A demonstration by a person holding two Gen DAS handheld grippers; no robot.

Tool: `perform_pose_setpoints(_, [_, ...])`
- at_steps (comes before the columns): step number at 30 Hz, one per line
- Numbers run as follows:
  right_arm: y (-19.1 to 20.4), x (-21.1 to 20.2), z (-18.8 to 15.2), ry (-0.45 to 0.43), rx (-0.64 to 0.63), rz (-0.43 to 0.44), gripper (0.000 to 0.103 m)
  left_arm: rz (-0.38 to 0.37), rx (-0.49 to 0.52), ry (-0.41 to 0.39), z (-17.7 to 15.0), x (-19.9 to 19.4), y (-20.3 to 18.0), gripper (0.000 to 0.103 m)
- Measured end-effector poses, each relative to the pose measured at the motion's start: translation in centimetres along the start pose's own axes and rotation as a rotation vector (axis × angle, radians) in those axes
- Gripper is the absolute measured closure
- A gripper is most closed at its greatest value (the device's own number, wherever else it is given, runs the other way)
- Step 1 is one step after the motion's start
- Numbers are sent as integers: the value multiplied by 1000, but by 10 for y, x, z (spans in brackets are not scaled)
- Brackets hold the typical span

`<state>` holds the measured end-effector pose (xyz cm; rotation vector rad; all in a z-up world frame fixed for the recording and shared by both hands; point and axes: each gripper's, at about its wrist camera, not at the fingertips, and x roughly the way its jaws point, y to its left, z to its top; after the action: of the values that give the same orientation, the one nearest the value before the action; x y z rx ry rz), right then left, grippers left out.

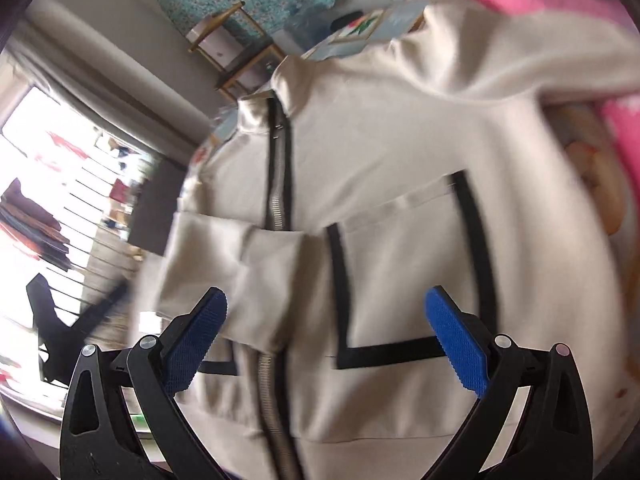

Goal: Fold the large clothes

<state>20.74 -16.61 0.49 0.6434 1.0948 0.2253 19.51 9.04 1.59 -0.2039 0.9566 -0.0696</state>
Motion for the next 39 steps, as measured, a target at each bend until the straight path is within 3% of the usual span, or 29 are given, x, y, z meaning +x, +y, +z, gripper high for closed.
perform_pose_setpoints(4, [22,24,5,88,15,68,18,67,35,43,-31,23,5,58])
perform_pose_setpoints(8, [36,53,2,187,24,107,31,118,103,16,-41,35,-6,58])
perform_pose_setpoints(13, [31,85,2,256,86,49,53,140,129,22,-44,45,-7,58])
perform_pose_setpoints(21, [35,89,-5,208,86,-60,72,141,124,45,-44,55,1,58])
perform_pose_setpoints(24, [34,77,-11,150,77,-128,69,148,139,46,-43,55,0,58])
perform_pose_setpoints(25, [35,74,-12,124,64,-154,63,149,142,48,-42,56,0,58])
perform_pose_setpoints(27, [33,72,-14,118,56,-134,55,158,154,48,-42,57,-2,58])
perform_pose_setpoints(31, [38,80,-18,153,44,-78,56,167,153,50,-40,59,-3,58])
perform_pose_setpoints(33, [44,81,-21,155,9,-93,57,170,146,50,-41,58,-2,58])
perform_pose_setpoints(36, [53,79,-27,136,-58,-149,64,180,139,45,-41,58,-3,58])
perform_pose_setpoints(39, [54,77,-28,125,-102,-190,80,188,136,46,-41,59,-4,58])
